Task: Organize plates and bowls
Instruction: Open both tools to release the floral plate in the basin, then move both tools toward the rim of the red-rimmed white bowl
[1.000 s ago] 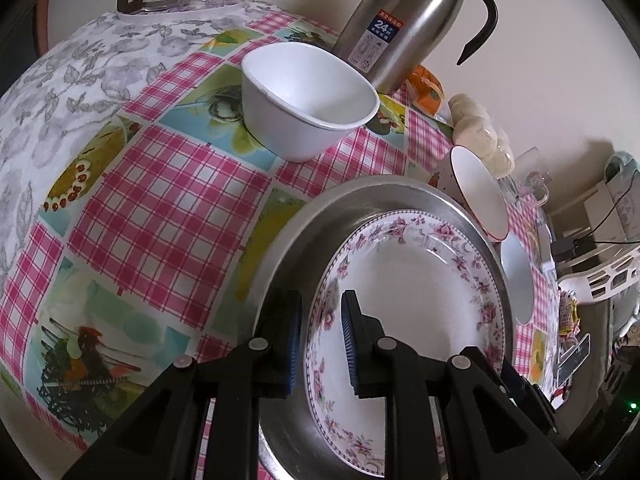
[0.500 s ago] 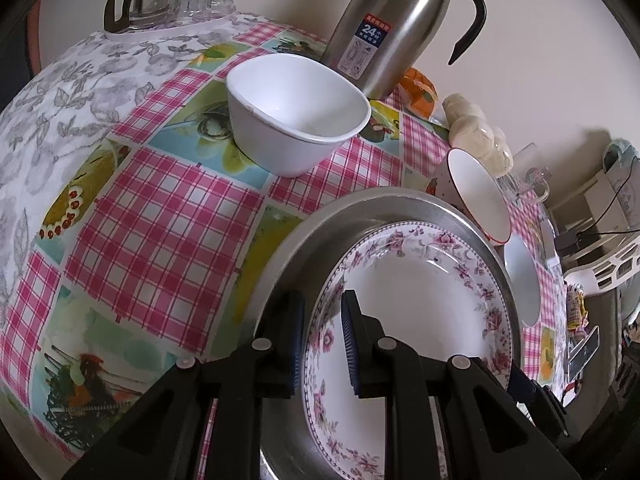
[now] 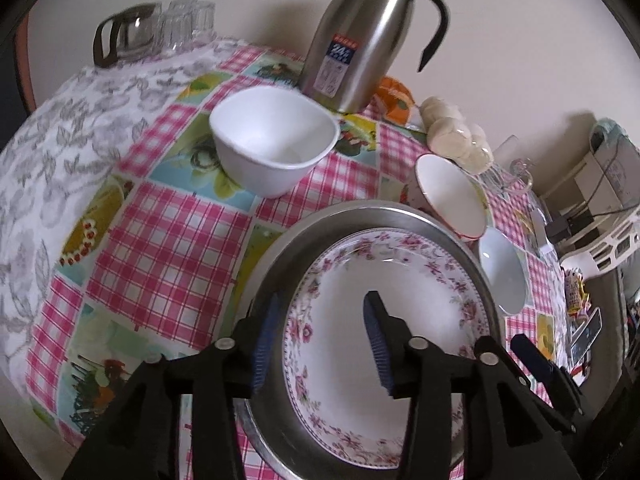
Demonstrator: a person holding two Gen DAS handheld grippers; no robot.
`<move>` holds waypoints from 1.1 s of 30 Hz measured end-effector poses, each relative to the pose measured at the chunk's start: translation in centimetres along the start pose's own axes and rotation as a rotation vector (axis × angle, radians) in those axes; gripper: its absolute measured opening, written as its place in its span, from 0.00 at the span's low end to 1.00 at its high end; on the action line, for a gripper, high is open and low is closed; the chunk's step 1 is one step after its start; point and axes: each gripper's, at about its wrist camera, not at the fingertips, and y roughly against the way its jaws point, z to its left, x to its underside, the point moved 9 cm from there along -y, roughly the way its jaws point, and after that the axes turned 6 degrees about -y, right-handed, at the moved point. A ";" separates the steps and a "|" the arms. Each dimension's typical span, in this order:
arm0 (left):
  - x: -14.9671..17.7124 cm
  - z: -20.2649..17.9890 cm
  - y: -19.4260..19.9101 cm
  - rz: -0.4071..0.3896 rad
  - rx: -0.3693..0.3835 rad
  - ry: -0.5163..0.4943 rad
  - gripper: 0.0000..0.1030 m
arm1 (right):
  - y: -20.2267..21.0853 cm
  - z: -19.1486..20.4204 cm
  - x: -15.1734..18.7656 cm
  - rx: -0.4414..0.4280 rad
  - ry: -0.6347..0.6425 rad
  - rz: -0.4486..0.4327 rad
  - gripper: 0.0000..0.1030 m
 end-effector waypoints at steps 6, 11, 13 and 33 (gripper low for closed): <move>-0.2 -0.4 1.5 -0.030 -0.071 -0.057 0.65 | 0.9 0.0 -0.4 0.014 0.020 -0.036 0.83; 0.0 0.9 1.2 -0.021 -0.141 -0.057 0.85 | 0.8 -0.5 -0.4 0.022 0.020 -0.037 0.90; 0.2 1.4 0.9 -0.012 -0.169 -0.055 0.85 | 0.8 -0.6 -0.4 0.023 0.020 -0.043 0.98; 0.2 2.3 0.8 -0.059 -0.245 -0.067 0.94 | 1.2 -1.6 -0.7 0.013 0.003 -0.081 1.00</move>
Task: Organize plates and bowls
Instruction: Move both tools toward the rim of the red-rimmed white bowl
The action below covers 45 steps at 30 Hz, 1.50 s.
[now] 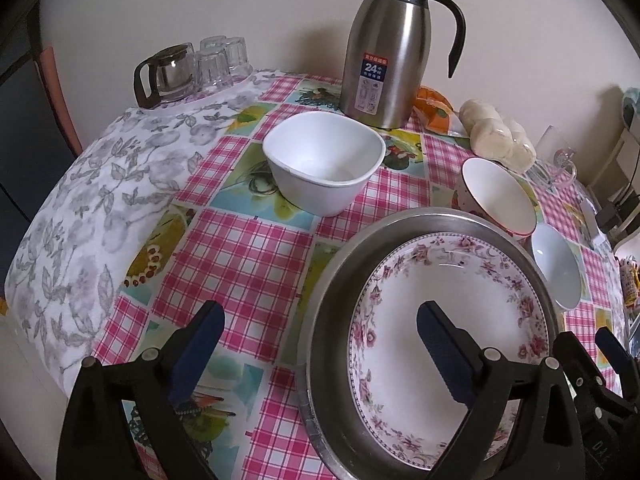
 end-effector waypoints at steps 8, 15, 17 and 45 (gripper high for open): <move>0.1 -1.3 -0.3 -0.023 0.044 -0.018 0.94 | 0.6 -1.7 -0.3 -0.015 -0.057 -0.034 1.00; -1.0 -1.9 0.5 -0.115 0.082 -0.023 0.95 | 1.5 -2.2 -0.7 -0.050 -0.088 -0.086 1.00; -1.3 -1.9 0.7 -0.130 0.106 -0.019 0.95 | 1.4 -2.0 -0.5 -0.047 -0.076 -0.075 1.00; -11.4 -6.4 1.3 -0.076 0.114 -0.312 0.95 | 3.8 -2.8 -10.7 0.083 0.091 -0.148 1.00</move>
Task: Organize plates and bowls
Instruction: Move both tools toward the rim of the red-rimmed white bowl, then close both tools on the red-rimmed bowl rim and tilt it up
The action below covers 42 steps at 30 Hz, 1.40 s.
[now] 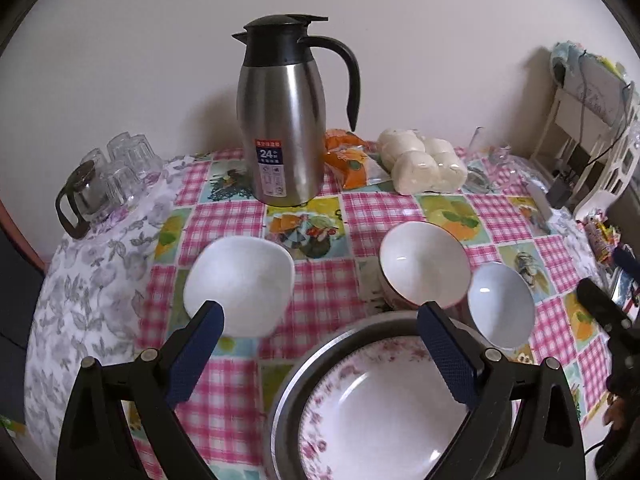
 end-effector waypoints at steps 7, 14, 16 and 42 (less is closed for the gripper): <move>-2.7 0.5 -1.7 0.068 0.002 -0.004 0.95 | -0.7 0.2 -4.1 -0.033 0.034 -0.001 1.00; -5.1 0.6 -3.3 0.115 0.047 0.056 0.95 | -4.0 0.7 -6.2 -0.061 0.052 0.122 1.00; -5.2 0.4 -4.2 0.155 0.071 0.077 0.95 | -5.1 0.3 -6.2 -0.061 0.035 0.160 1.00; -0.6 -3.9 -15.6 0.398 0.227 0.246 0.66 | -18.5 1.5 1.8 -0.089 -0.089 0.480 0.64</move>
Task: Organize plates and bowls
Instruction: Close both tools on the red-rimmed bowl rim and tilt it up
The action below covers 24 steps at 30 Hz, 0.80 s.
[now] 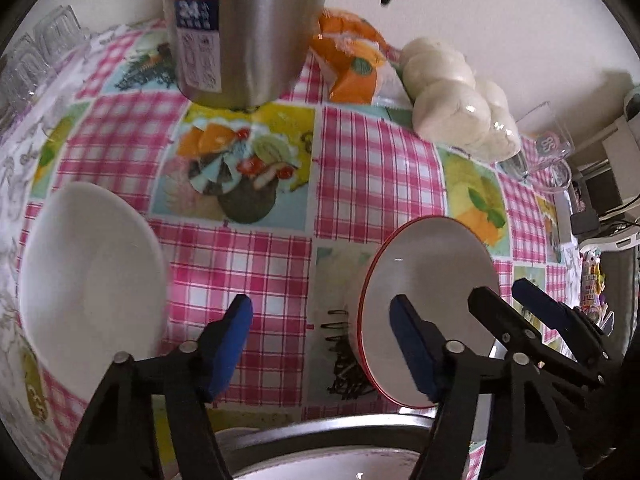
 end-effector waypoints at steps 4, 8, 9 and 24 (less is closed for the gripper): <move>0.2 -0.1 -1.2 0.029 0.018 0.002 0.58 | -1.5 0.2 0.2 -0.008 0.005 0.025 0.45; 0.2 -0.3 -1.9 0.042 0.032 0.000 0.54 | -2.6 0.6 0.4 -0.012 0.024 0.047 0.36; 0.2 -0.4 -2.0 0.048 0.032 -0.002 0.50 | -2.8 0.7 0.5 -0.015 0.026 0.051 0.34; 1.2 -2.3 -3.7 0.069 0.079 -0.005 0.15 | -3.5 1.2 0.6 -0.022 0.038 0.047 0.15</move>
